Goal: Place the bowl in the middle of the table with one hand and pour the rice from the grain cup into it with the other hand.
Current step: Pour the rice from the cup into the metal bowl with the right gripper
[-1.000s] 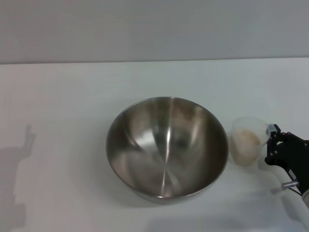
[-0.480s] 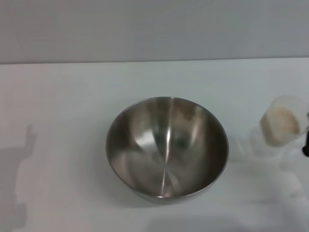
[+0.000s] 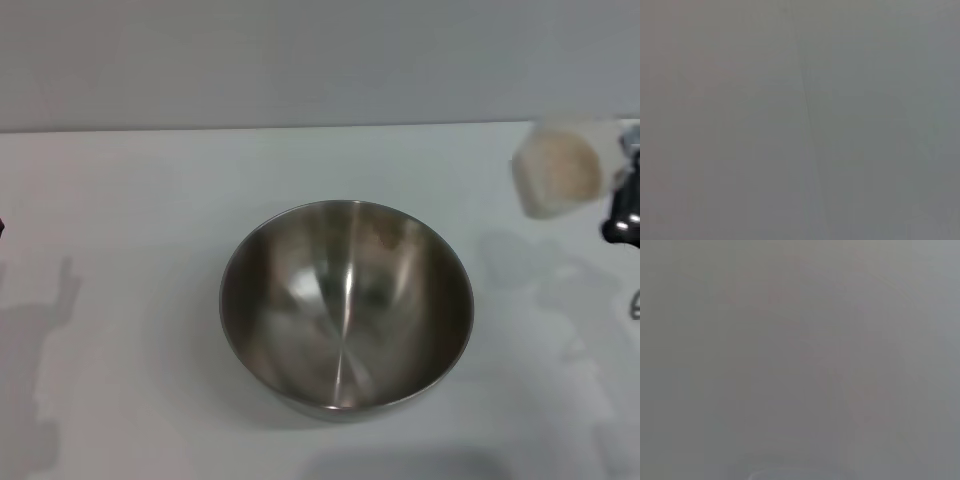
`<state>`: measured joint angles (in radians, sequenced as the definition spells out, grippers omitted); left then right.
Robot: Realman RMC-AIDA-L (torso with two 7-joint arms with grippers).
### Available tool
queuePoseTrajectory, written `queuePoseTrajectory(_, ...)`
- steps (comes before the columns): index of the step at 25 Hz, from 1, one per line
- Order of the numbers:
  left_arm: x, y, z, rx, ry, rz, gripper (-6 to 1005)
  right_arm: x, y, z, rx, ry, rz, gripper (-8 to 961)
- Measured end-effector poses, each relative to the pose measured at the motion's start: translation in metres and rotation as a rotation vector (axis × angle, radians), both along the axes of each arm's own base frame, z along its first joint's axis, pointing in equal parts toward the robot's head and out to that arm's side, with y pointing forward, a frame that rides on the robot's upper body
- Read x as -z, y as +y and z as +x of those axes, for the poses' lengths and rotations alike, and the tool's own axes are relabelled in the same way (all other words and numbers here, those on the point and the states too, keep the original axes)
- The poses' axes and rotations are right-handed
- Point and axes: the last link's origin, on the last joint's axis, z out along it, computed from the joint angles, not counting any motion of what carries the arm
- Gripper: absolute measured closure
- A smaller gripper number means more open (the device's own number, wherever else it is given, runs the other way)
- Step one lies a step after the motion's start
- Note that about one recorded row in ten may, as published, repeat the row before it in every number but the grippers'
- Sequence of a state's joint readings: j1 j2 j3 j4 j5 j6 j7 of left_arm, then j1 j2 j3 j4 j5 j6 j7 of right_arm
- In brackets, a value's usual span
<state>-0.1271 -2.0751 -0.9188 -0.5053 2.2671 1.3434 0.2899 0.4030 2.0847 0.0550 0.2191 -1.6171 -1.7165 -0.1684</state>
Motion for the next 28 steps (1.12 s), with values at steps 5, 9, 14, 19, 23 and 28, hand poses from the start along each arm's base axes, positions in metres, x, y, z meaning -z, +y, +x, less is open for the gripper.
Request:
queuePoseTrajectory(5, 0.0, 0.002, 0.001, 0.004, -0.001, 0.0, 170, 0.014, 0.01, -0.016, -0.027, -0.126, 0.006, 942)
queuePoseTrajectory(9, 0.0, 0.002, 0.002, 0.006, -0.002, 0.0, 170, 0.03, 0.013, -0.032, -0.027, -0.324, 0.08, 943)
queuePoseTrajectory(14, 0.0, 0.004, 0.003, 0.011, -0.002, 0.0, 170, 0.054, 0.005, -0.053, -0.072, -0.581, 0.173, 943)
queuePoseTrajectory(19, 0.0, 0.005, 0.003, 0.009, -0.001, -0.002, 169, 0.064, -0.003, -0.064, -0.1, -0.763, 0.28, 942)
queuePoseTrajectory(23, 0.001, 0.005, 0.002, 0.005, -0.001, -0.006, 169, 0.07, -0.009, -0.072, -0.106, -0.932, 0.398, 942)
queuePoseTrajectory(28, 0.002, 0.004, 0.001, -0.001, -0.002, -0.012, 169, 0.075, -0.016, -0.075, -0.166, -1.058, 0.481, 942)
